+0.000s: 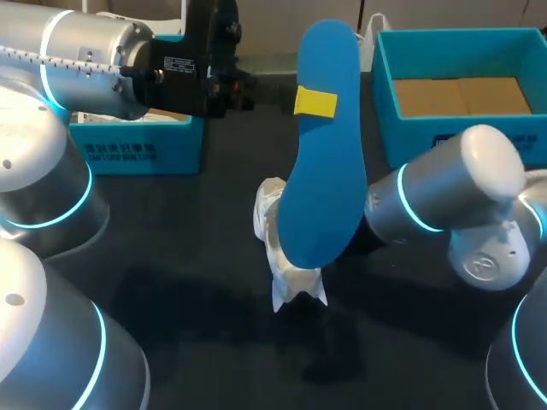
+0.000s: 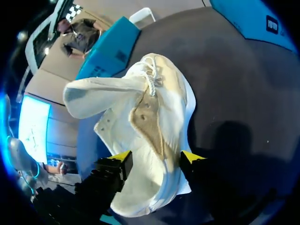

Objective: Take the shoe out of the shoebox, open the shoe tongue, remove and reinsert the insole, then place the shoe into the shoebox

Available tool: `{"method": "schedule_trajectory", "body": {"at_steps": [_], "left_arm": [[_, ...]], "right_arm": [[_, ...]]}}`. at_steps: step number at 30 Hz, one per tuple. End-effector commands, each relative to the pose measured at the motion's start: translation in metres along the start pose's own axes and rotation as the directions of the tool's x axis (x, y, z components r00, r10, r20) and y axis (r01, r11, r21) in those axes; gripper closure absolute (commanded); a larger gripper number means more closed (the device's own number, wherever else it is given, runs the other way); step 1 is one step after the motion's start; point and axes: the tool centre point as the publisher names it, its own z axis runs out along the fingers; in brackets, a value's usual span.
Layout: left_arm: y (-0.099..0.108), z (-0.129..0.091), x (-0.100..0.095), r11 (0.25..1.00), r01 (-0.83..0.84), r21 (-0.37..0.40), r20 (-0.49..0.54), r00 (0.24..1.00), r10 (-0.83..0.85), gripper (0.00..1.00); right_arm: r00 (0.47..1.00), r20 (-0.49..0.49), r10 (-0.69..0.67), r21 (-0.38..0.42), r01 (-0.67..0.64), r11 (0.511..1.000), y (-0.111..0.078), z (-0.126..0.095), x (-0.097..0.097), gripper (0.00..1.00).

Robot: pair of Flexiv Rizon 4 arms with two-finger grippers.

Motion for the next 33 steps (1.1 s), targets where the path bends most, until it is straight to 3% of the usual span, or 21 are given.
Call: {"method": "schedule_trajectory", "body": {"at_steps": [1, 6, 23, 28, 33], "left_arm": [[0.0, 0.0, 0.0, 1.0, 0.0, -0.001, 0.001, 1.0, 0.0, 1.0], [0.0, 0.0, 0.0, 1.0, 0.0, -0.001, 0.001, 1.0, 0.0, 1.0], [0.0, 0.0, 0.0, 1.0, 0.0, -0.001, 0.001, 1.0, 0.0, 1.0], [0.0, 0.0, 0.0, 1.0, 0.0, -0.001, 0.001, 1.0, 0.0, 1.0], [0.0, 0.0, 0.0, 1.0, 0.0, -0.001, 0.001, 1.0, 0.0, 1.0]], "right_arm": [[0.994, -0.114, -0.002, 0.007, 0.003, 1.0, -0.003, -0.026, -0.006, 0.0], [0.975, -0.22, -0.002, 0.038, 0.011, 0.999, 0.002, -0.045, -0.002, 0.0], [0.968, -0.25, -0.001, 0.014, 0.005, 1.0, 0.003, -0.047, 0.001, 0.0], [0.947, -0.32, -0.009, -0.012, 0.005, 1.0, 0.006, -0.065, 0.013, 0.0], [0.909, -0.417, 0.002, 0.033, 0.013, 0.999, 0.013, -0.087, 0.025, 0.0]]}}
